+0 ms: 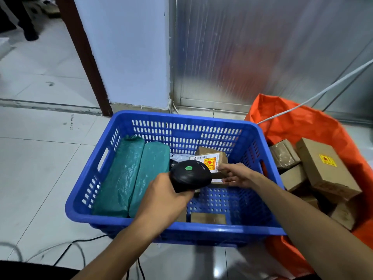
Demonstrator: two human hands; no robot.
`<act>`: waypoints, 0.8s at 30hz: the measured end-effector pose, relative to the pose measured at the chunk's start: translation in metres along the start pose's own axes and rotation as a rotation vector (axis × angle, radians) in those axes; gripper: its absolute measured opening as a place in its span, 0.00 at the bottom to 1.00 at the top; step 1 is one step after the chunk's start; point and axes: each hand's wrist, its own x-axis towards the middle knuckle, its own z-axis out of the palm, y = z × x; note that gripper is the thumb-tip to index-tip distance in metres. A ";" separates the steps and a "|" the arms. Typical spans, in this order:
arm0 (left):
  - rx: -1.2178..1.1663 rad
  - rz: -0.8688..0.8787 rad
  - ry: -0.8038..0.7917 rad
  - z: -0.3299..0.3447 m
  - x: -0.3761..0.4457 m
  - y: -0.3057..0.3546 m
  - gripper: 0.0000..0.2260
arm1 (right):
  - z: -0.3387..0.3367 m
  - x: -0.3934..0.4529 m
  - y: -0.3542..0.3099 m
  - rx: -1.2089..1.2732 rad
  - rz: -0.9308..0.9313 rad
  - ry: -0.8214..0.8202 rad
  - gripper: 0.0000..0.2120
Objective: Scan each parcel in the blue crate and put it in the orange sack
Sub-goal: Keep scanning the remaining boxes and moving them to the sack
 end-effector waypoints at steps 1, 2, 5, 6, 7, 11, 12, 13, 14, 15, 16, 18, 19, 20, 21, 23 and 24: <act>0.001 -0.005 -0.004 0.000 0.000 0.001 0.11 | -0.003 -0.006 -0.003 -0.021 -0.019 0.003 0.14; 0.001 -0.006 -0.011 -0.001 -0.001 0.001 0.12 | -0.007 -0.011 -0.007 -0.045 -0.034 0.006 0.16; -0.005 0.023 -0.041 -0.001 -0.003 0.003 0.12 | -0.014 -0.036 -0.017 -0.085 -0.070 -0.017 0.12; -0.001 0.033 -0.047 0.000 -0.004 0.003 0.12 | -0.016 -0.045 -0.019 -0.086 -0.080 -0.022 0.10; 0.009 0.038 -0.049 0.000 -0.006 0.005 0.12 | -0.020 -0.054 -0.021 -0.087 -0.096 -0.023 0.09; 0.046 0.039 -0.067 0.001 -0.013 0.013 0.12 | -0.034 -0.088 -0.023 -0.117 -0.163 -0.023 0.17; 0.049 0.042 -0.075 0.002 -0.014 0.015 0.11 | -0.036 -0.098 -0.023 -0.122 -0.173 -0.020 0.19; 0.051 0.045 -0.078 0.002 -0.016 0.017 0.11 | -0.037 -0.110 -0.023 -0.125 -0.185 -0.012 0.20; 0.050 0.046 -0.076 0.003 -0.017 0.019 0.11 | -0.037 -0.122 -0.023 -0.120 -0.197 -0.003 0.19; 0.052 0.047 -0.074 0.003 -0.018 0.021 0.11 | -0.037 -0.132 -0.023 -0.105 -0.212 0.006 0.20; 0.053 0.047 -0.074 0.003 -0.018 0.023 0.12 | -0.037 -0.142 -0.023 -0.089 -0.225 0.011 0.20; 0.036 0.050 -0.082 0.004 -0.019 0.027 0.12 | -0.037 -0.161 -0.022 -0.062 -0.249 0.015 0.22; 0.027 0.052 -0.084 0.004 -0.019 0.028 0.12 | -0.037 -0.169 -0.021 -0.056 -0.260 0.019 0.22; 0.020 0.052 -0.085 0.005 -0.019 0.029 0.12 | -0.036 -0.176 -0.020 -0.048 -0.269 0.027 0.22; 0.011 0.048 -0.088 0.006 -0.019 0.031 0.12 | -0.036 -0.182 -0.017 -0.039 -0.277 0.038 0.22; -0.025 0.032 -0.088 0.008 -0.019 0.034 0.13 | -0.036 -0.191 -0.012 -0.017 -0.303 0.061 0.19; -0.047 0.025 -0.087 0.009 -0.020 0.036 0.12 | -0.035 -0.194 -0.009 -0.012 -0.319 0.072 0.18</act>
